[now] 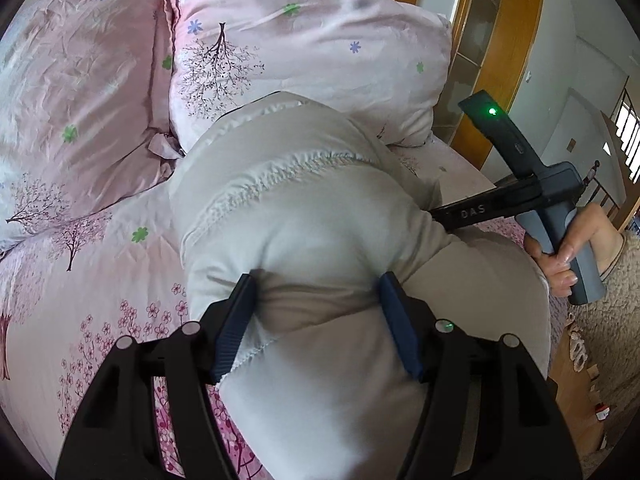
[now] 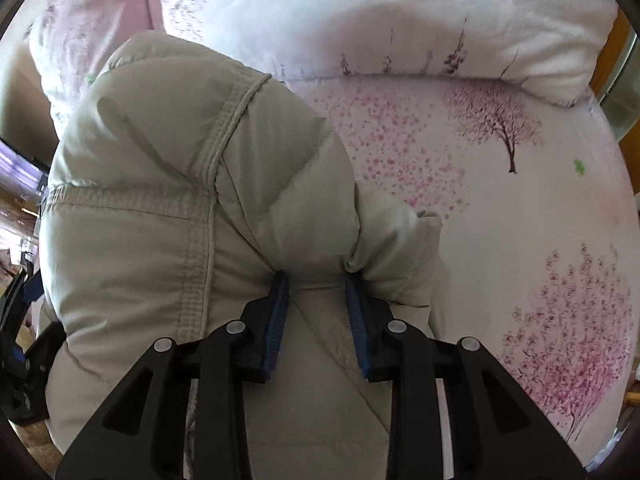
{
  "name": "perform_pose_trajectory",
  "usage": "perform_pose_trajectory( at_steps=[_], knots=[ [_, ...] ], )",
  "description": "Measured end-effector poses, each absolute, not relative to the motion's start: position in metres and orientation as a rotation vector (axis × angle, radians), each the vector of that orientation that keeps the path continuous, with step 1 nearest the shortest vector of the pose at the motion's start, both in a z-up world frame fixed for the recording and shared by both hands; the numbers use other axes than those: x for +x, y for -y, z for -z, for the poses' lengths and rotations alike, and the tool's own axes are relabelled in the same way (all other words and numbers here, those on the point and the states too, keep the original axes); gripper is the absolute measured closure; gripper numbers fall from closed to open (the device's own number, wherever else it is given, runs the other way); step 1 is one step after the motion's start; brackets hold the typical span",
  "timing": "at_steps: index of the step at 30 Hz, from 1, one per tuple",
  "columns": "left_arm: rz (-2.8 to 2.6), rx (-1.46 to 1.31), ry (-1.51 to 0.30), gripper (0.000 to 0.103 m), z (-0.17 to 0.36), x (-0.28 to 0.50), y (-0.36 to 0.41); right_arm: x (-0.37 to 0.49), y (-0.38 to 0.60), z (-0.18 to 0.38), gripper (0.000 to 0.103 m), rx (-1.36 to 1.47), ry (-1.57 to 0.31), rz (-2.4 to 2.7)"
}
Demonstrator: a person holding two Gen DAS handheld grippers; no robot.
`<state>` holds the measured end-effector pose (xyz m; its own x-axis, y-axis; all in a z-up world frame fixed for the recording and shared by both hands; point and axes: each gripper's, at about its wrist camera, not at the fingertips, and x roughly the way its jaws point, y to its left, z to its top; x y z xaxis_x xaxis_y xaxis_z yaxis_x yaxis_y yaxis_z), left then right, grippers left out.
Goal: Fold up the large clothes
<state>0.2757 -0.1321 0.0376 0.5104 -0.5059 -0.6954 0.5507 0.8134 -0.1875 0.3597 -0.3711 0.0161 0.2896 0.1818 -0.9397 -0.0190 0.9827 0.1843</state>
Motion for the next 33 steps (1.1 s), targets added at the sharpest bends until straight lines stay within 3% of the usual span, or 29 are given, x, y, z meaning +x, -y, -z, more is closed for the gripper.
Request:
perform_pose_trajectory(
  at_steps=[5, 14, 22, 28, 33],
  knots=[
    [0.641, 0.069, -0.832, 0.038, -0.034, 0.274, 0.129, 0.345, 0.368, -0.035, 0.073, 0.110, -1.208, -0.114],
    [0.636, 0.040, -0.824, 0.037, -0.032, 0.272, 0.124, 0.239, 0.369, -0.079, 0.073, 0.229, -1.024, -0.141],
    [0.651, -0.042, -0.781, 0.034, -0.053, 0.251, 0.098, 0.255, 0.366, -0.031, 0.073, 0.273, -1.083, -0.130],
    [0.652, 0.071, -0.792, 0.033, -0.045, 0.227, 0.107, 0.250, 0.363, -0.023, 0.073, 0.268, -1.050, -0.131],
    [0.641, 0.042, -0.842, 0.022, -0.023, 0.235, 0.111, 0.234, 0.366, -0.001, 0.072, 0.360, -1.020, -0.142]
  ],
)
